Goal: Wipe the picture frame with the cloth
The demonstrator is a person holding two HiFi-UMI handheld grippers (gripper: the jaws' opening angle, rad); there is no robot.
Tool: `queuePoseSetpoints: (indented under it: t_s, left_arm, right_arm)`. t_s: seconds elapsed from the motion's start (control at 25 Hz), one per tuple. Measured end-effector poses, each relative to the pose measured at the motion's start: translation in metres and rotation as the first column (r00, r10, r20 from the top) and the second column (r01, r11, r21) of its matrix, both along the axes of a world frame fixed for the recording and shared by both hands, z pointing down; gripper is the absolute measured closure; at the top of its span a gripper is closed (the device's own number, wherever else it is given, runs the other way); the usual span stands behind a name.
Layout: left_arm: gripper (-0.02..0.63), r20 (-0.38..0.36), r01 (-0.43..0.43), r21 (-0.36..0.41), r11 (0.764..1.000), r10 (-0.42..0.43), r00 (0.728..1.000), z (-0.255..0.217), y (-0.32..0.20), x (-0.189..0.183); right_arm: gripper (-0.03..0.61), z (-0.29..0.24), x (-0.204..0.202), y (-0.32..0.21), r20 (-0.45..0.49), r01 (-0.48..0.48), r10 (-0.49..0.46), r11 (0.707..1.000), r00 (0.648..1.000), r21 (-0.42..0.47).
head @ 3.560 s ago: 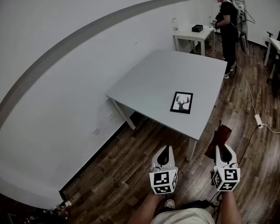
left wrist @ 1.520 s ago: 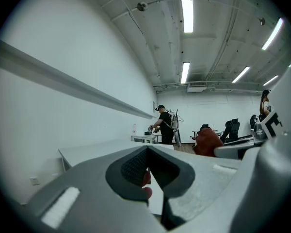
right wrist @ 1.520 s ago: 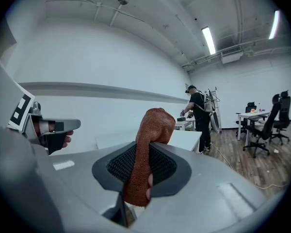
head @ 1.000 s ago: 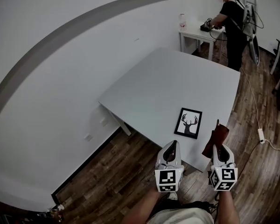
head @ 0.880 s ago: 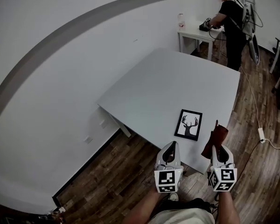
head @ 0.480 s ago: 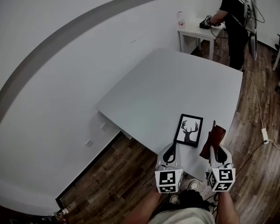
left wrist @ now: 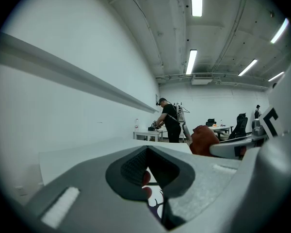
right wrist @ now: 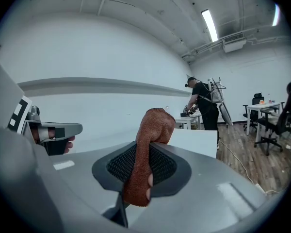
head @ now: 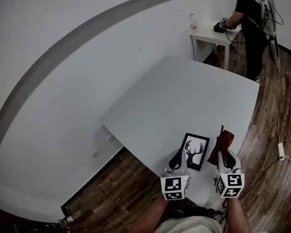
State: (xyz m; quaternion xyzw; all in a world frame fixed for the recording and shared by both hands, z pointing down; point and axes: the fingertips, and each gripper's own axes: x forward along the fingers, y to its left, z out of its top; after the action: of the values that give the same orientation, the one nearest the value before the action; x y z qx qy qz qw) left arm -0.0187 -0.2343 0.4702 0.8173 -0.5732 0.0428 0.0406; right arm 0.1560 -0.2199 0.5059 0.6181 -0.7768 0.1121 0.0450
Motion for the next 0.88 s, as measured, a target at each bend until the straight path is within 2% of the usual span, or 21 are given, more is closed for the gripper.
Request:
queuePoseSetpoints:
  t_s: [0.36, 0.56, 0.76, 0.88]
  left_arm:
    - [0.614, 0.003, -0.016, -0.015, 1.000, 0.016, 1.000, 0.007, -0.035, 0.006]
    - [0.614, -0.005, -0.030, -0.017, 0.999, 0.030, 1.000, 0.011, -0.045, -0.001]
    - [0.614, -0.011, -0.011, -0.016, 1.000, 0.011, 1.000, 0.013, -0.045, -0.014]
    - [0.614, -0.019, 0.005, -0.023, 1.000, -0.005, 1.000, 0.016, -0.046, -0.029]
  right_arm:
    - [0.479, 0.014, 0.003, -0.030, -0.004, -0.010, 0.010, 0.999, 1.000, -0.045]
    - [0.479, 0.024, -0.011, -0.040, 0.003, -0.013, 0.013, 0.997, 1.000, -0.074]
    - [0.480, 0.046, -0.029, -0.053, 0.087, 0.002, 0.013, 0.985, 0.996, -0.171]
    - [0.480, 0.069, -0.052, -0.068, 0.154, 0.027, 0.016, 0.961, 0.988, -0.274]
